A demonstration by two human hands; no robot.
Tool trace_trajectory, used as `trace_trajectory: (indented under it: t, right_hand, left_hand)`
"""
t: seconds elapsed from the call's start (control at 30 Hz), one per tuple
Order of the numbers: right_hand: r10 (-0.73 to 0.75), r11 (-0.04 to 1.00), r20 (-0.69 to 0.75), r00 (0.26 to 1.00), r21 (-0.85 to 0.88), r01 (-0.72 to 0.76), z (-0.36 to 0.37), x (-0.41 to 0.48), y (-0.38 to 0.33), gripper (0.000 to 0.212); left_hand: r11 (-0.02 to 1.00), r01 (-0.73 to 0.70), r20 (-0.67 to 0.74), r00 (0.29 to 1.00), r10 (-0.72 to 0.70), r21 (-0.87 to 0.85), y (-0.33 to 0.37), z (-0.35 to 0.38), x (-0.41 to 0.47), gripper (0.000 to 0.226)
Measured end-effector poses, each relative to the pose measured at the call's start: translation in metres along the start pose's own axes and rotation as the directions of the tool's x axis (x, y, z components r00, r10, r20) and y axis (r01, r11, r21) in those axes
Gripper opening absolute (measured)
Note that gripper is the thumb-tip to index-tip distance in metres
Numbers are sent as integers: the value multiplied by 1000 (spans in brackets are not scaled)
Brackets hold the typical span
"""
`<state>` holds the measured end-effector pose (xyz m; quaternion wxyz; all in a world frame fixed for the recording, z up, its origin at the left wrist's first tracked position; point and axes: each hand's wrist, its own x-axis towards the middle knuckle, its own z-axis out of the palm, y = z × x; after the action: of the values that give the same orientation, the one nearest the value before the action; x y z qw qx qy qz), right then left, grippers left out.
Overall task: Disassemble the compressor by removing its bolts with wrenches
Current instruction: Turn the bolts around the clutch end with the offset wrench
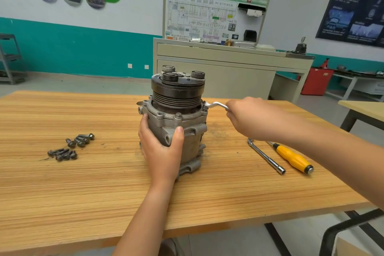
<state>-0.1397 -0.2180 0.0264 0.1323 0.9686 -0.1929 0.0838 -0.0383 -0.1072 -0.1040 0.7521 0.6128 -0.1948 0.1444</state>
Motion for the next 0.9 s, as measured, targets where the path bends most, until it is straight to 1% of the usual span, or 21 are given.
trace_trajectory:
  t: [0.1,0.23,0.3,0.4,0.47,0.53,0.57,0.67,0.73,0.8,0.9]
  right_hand:
    - [-2,982,32,999,-186,8,-8,2,-7,20]
    - [-54,931,68,996,-358,75,-17,1,-14,22]
    - [-79,904,73,994,-414,102,-17,0,-15,21]
    - [-96,884,78,992,-451,121,-15,-2,-13,15]
    - [-120,887,55,991,-442,132,-13,-1,-10,5]
    - [-161,890,30,987,-427,158,-11,0,-5,15]
    - [-189,883,31,982,-433,183,-11,3,0,17]
    - [-264,825,70,962,-501,263,-13,15,16,9]
    - [-287,777,112,951,-553,300,-13,29,26,5]
    - [-304,753,114,946,-579,312,-8,44,32,9]
    - [-408,756,29,913,-550,355,2,69,34,20]
  left_hand:
    - [1000,1,-4,1000,-1,-6,0,0,0,95]
    - [1000,-5,-5,1000,5,-5,0,0,0,95]
    - [1000,-5,-1,1000,5,-10,0,0,0,95]
    - [1000,-5,4,1000,5,-14,0,0,0,95]
    - [1000,-4,4,1000,4,-22,1,0,-1,95]
    - [1000,-3,3,1000,4,-30,1,-1,0,96]
    - [1000,-6,5,1000,6,-30,1,-1,0,96]
    - [1000,-4,23,1000,4,-22,0,-2,1,96]
    - [1000,-1,23,1000,1,-21,0,-3,0,96]
    - [1000,1,18,1000,0,-23,0,-2,0,95]
    - [1000,-22,12,1000,22,3,-1,-2,2,95]
